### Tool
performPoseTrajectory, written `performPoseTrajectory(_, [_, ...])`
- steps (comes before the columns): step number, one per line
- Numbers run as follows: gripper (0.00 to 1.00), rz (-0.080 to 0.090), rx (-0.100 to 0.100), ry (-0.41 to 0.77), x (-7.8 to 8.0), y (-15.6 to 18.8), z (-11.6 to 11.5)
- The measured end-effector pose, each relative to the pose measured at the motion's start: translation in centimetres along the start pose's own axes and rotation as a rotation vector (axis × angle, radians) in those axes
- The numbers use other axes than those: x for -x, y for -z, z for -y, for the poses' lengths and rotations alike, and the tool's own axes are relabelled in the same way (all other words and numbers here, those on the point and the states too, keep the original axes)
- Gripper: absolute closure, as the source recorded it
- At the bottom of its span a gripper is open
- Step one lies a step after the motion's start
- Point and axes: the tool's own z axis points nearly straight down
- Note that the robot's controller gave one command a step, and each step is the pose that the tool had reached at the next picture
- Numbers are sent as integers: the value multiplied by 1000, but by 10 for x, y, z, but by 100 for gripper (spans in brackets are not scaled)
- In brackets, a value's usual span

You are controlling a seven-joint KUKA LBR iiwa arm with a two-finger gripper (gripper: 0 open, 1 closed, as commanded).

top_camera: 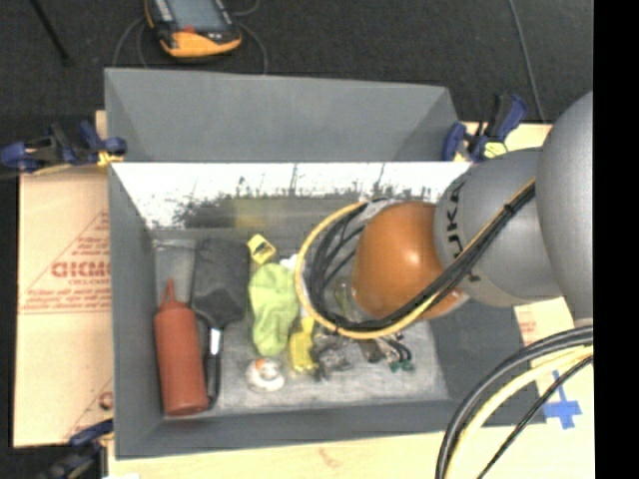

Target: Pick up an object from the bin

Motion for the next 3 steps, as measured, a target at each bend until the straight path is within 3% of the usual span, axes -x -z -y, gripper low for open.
performPoseTrajectory(1, [100,0,0,0,0,0,0])
performPoseTrajectory(2, [100,-27,7,59,9,48,-12])
performPoseTrajectory(3, [100,-20,11,326,7,146,-8])
